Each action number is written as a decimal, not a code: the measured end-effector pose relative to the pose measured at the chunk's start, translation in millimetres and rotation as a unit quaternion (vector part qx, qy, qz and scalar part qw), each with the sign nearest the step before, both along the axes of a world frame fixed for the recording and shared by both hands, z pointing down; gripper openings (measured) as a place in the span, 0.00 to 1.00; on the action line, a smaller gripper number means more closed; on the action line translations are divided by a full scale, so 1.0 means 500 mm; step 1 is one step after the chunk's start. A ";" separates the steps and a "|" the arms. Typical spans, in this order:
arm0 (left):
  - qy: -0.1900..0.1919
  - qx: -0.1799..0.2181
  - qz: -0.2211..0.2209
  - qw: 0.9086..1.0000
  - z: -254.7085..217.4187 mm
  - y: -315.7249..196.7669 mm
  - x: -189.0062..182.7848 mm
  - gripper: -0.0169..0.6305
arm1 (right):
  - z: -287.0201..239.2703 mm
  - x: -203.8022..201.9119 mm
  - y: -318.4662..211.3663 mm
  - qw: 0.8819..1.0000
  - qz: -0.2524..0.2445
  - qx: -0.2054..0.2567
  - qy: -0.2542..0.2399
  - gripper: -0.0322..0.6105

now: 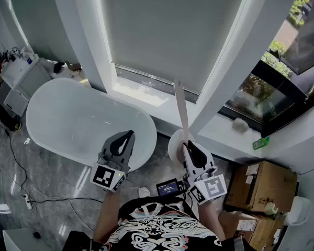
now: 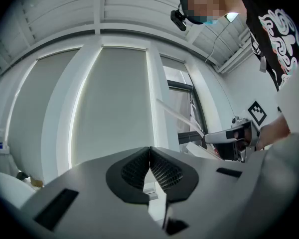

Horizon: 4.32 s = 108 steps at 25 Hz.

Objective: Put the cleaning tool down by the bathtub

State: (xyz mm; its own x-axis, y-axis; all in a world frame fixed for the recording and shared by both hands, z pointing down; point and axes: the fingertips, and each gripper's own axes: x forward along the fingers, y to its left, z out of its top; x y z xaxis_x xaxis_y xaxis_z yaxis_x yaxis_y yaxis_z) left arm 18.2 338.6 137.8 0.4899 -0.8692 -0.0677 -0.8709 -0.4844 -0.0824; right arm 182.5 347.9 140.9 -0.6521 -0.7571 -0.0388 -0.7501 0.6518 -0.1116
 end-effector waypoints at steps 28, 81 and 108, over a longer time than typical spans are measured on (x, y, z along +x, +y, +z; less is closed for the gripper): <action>-0.018 -0.022 -0.035 0.999 0.041 0.168 0.183 0.05 | 0.040 0.207 0.138 0.998 -0.008 -0.024 -0.060 0.16; 0.018 -0.029 -0.035 0.999 0.089 -0.717 -0.158 0.05 | 0.071 -0.125 -0.721 0.998 -0.021 -0.040 -0.040 0.16; 0.015 -0.122 -0.082 0.989 0.281 -0.858 -0.220 0.05 | 0.240 -0.201 -0.900 0.992 -0.084 -0.056 0.070 0.16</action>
State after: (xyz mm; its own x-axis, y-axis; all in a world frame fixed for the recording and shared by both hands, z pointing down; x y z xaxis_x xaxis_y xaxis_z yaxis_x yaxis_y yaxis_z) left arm -91.7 -90.2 278.2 0.3421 -0.9291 0.1408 -0.9397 -0.3388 0.0473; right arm 81.9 -102.2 260.7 -0.7633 -0.6310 0.1384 -0.6444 0.7591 -0.0927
